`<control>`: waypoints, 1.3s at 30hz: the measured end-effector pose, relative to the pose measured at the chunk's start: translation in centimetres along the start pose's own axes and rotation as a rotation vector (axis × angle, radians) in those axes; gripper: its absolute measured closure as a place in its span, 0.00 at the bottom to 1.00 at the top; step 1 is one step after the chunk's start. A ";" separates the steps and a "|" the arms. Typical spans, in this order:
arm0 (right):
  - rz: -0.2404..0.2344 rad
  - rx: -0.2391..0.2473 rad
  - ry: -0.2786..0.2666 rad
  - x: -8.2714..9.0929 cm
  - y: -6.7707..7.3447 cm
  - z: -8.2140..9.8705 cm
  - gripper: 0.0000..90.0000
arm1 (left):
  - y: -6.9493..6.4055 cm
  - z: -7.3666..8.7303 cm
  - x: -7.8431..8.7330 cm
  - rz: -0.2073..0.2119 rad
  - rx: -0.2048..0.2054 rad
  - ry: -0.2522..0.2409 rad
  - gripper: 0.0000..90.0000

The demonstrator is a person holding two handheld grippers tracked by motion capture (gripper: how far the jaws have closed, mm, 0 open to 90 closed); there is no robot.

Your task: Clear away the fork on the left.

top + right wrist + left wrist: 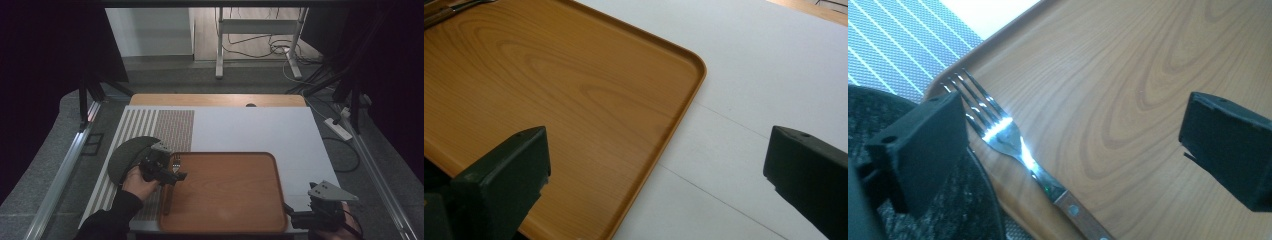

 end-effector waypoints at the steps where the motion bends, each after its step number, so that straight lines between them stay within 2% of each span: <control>1: 0.000 0.000 0.000 0.0 0.0 0.0 0.00 | 0.1 0.1 0.1 -0.005 -0.005 -0.006 0.00; 3: 0.002 0.001 0.001 0.0 0.0 0.0 0.00 | 0.2 0.3 0.4 -0.012 -0.006 -0.017 0.00; 10: 0.002 0.002 0.001 0.0 0.0 0.0 0.00 | 0.5 0.7 1.6 0.003 -0.005 -0.100 0.00; 15: 0.002 0.001 0.002 0.0 0.0 0.0 0.00 | 0.5 1.3 2.2 -0.011 -0.003 -0.112 0.00; 21: 0.003 -0.001 0.004 0.0 0.0 0.0 0.00 | 0.5 2.3 3.4 -0.019 0.029 -0.134 0.00; 28: 0.004 0.002 0.003 0.0 0.0 0.0 0.00 | 0.2 3.4 4.7 -0.029 0.042 -0.159 0.00; 39: 0.005 0.003 0.002 0.0 0.1 0.0 0.00 | -0.6 6.2 7.0 -0.044 0.082 -0.181 0.00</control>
Point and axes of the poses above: each handheld gripper's, and its own axes: x roughly backward along the jaws, z roughly out of its underside, y roughly to its left, the point moved 2 cm from there along -x, roughly forward along the jaws, and after that the axes turned 13 degrees about z, right-handed, at the moved point
